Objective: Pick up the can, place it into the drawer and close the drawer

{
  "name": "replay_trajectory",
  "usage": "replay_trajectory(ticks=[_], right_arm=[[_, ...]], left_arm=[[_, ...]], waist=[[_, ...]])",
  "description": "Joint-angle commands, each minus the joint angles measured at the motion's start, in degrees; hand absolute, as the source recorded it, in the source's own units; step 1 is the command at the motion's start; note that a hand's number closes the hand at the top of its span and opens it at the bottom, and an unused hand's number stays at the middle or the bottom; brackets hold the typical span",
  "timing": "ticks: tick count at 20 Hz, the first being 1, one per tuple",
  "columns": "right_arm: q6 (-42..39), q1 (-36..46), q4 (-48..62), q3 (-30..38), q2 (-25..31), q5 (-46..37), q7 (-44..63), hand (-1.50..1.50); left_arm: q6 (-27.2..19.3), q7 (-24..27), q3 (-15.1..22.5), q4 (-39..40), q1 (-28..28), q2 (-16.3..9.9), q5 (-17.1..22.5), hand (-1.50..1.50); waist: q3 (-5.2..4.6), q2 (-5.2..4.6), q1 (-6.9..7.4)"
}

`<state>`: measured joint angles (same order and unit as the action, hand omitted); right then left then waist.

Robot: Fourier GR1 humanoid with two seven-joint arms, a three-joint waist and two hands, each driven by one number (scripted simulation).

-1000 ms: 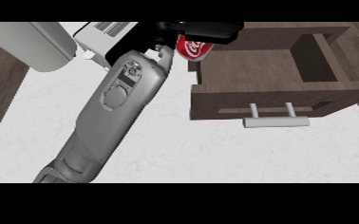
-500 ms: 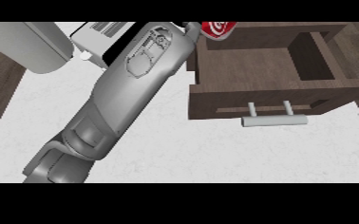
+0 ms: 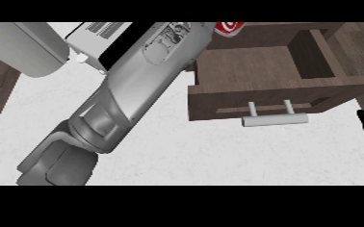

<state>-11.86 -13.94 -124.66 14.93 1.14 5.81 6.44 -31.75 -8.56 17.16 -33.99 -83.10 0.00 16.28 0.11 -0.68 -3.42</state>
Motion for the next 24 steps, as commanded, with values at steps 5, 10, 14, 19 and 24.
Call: replay_trajectory(ticks=[5, 10, 14, 19, 24], right_arm=[[-0.25, 3.11, -0.37, 0.92, 2.12, 1.84, 3.43, -1.50], [1.24, 4.39, 1.28, 0.16, 1.45, -0.36, 2.12, -1.50], [-1.77, 3.54, 4.00, 2.31, 3.47, 1.71, -1.20, -1.50], [0.56, 5.35, 3.39, -1.51, 0.59, -0.96, -0.17, -1.50], [0.85, 9.35, 6.87, -0.21, 2.74, -1.55, -0.06, -1.50]], left_arm=[[-2.66, 2.14, 4.68, 7.33, -3.10, 0.00, 6.46, 1.50], [-2.77, 4.18, 8.16, 9.13, -3.60, 0.00, 7.69, 1.50], [-4.90, 6.79, 10.75, 10.64, -1.69, 0.00, 8.77, 1.50], [-4.23, 9.22, 12.74, 12.12, -0.39, 0.00, 10.40, 1.50], [-5.65, 8.48, 15.52, 13.86, -3.05, 0.00, 10.43, 1.50]], waist=[[0.04, -0.35, -1.70], [0.04, -0.40, -1.49], [0.12, -0.65, -2.82], [0.06, -0.81, -2.41], [0.11, -1.24, -3.24]])
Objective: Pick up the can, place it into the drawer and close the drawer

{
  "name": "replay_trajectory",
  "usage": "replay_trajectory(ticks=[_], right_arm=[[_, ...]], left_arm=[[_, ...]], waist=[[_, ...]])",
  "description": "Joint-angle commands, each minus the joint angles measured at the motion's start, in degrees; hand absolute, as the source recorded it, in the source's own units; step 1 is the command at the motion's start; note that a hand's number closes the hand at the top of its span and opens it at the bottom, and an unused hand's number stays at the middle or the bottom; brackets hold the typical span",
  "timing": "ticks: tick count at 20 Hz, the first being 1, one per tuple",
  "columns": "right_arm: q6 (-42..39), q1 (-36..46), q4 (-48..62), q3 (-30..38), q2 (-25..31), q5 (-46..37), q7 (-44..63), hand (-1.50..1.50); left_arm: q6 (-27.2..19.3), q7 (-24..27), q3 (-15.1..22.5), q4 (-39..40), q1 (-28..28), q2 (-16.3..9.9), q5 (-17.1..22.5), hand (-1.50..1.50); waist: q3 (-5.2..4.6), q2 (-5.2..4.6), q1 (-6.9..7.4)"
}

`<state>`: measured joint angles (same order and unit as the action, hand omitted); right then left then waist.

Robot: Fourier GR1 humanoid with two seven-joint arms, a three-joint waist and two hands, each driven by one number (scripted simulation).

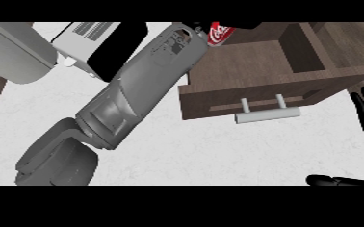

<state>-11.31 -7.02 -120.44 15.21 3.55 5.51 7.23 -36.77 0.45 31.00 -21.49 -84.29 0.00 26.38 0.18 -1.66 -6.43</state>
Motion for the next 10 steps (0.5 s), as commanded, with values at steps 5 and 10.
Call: replay_trajectory(ticks=[5, 10], right_arm=[[1.77, 4.11, -0.59, -2.68, -0.33, -2.02, 3.22, -1.50], [0.06, 1.88, -0.30, -2.17, -0.23, -0.69, 1.22, -1.50]], left_arm=[[-4.19, -0.15, 3.27, 1.35, 0.43, 0.00, 2.01, -1.50], [-6.46, 1.41, 4.57, 1.02, 2.01, 0.00, 3.38, -1.50]], waist=[[-0.03, -0.14, -0.72], [0.02, -0.33, -1.82]])
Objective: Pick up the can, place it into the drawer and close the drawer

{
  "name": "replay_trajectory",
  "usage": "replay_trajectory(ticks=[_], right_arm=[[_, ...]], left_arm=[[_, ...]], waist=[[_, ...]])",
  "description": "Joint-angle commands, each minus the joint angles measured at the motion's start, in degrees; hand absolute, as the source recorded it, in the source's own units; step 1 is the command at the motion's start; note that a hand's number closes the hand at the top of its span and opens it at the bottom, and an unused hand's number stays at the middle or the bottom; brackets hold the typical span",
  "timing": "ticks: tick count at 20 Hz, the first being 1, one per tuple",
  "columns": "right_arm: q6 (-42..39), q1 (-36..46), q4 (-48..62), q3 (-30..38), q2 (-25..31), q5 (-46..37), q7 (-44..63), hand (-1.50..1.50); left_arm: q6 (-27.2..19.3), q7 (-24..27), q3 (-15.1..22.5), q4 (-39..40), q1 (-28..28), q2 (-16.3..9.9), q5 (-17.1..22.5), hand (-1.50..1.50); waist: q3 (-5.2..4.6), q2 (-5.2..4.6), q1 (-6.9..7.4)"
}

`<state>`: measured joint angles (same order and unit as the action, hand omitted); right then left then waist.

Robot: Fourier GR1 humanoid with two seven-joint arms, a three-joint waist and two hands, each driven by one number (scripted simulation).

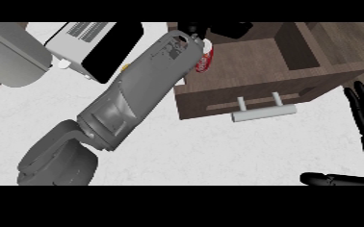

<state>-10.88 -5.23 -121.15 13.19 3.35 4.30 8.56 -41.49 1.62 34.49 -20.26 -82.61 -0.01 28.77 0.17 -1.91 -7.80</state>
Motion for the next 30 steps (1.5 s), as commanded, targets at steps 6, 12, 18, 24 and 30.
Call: replay_trajectory(ticks=[6, 12, 18, 24, 30], right_arm=[[-1.18, -1.84, -2.42, 0.31, 0.71, 0.75, -0.06, -1.50], [-0.46, 0.79, -3.58, 0.17, 4.87, -9.45, -4.75, -1.50], [-1.80, 1.65, -7.20, -2.19, 7.92, -14.90, -5.89, -1.50], [1.45, 2.74, -4.90, -8.45, 8.13, -29.74, -8.31, -1.50], [3.60, 7.80, 1.46, -13.07, 11.53, -44.31, -7.20, -1.50]], left_arm=[[-4.35, 1.10, 2.08, -1.32, 1.48, 0.00, 3.25, -1.50], [-4.06, 2.95, 0.65, -2.78, 3.06, 0.01, 6.68, -1.50], [-4.87, 4.44, -0.10, -2.95, 1.62, 0.01, 9.39, -1.50], [-6.86, 7.91, -0.05, -5.71, 2.85, 0.01, 11.68, -1.50], [-8.82, 5.80, 1.24, -6.97, 0.96, 0.01, 12.32, -1.50]], waist=[[0.00, 0.18, -0.62], [-0.08, 0.11, 0.94], [-0.10, 0.16, 1.11], [-0.15, 0.54, 3.38], [-0.15, 0.99, 5.49]])
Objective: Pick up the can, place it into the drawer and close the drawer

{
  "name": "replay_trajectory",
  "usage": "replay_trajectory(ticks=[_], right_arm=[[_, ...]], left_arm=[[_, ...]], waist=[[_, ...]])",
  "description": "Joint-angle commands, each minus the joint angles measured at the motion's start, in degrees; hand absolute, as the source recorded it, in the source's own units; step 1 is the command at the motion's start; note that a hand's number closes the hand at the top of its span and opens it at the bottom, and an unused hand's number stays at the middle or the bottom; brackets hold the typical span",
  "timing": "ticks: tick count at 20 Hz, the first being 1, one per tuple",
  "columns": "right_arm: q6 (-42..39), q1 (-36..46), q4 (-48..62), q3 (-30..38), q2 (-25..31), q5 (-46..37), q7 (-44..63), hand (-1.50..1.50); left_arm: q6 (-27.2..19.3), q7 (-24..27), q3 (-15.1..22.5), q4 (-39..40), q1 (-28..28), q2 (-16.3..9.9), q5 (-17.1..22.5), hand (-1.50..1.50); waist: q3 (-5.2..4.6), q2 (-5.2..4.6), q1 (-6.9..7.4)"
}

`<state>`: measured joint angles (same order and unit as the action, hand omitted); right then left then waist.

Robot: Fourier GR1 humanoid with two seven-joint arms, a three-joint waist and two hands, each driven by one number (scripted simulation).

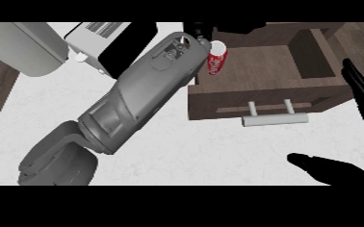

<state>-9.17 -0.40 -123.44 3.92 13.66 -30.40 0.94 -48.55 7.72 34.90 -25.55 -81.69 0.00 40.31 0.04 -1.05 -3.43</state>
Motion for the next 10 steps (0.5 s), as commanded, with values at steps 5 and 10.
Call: replay_trajectory(ticks=[5, 10], right_arm=[[5.35, 4.60, 11.55, -8.54, 1.01, -19.82, -0.75, -1.50], [10.38, 4.45, 20.17, -13.11, -0.22, -29.69, -0.77, -1.50]], left_arm=[[0.82, -4.02, 0.43, -1.38, -1.87, 0.00, -0.81, -1.50], [1.43, -5.02, -1.27, -1.31, -2.07, -2.48, -1.98, -1.50]], waist=[[-0.02, 0.85, 3.52], [-0.01, 0.86, 3.73]])
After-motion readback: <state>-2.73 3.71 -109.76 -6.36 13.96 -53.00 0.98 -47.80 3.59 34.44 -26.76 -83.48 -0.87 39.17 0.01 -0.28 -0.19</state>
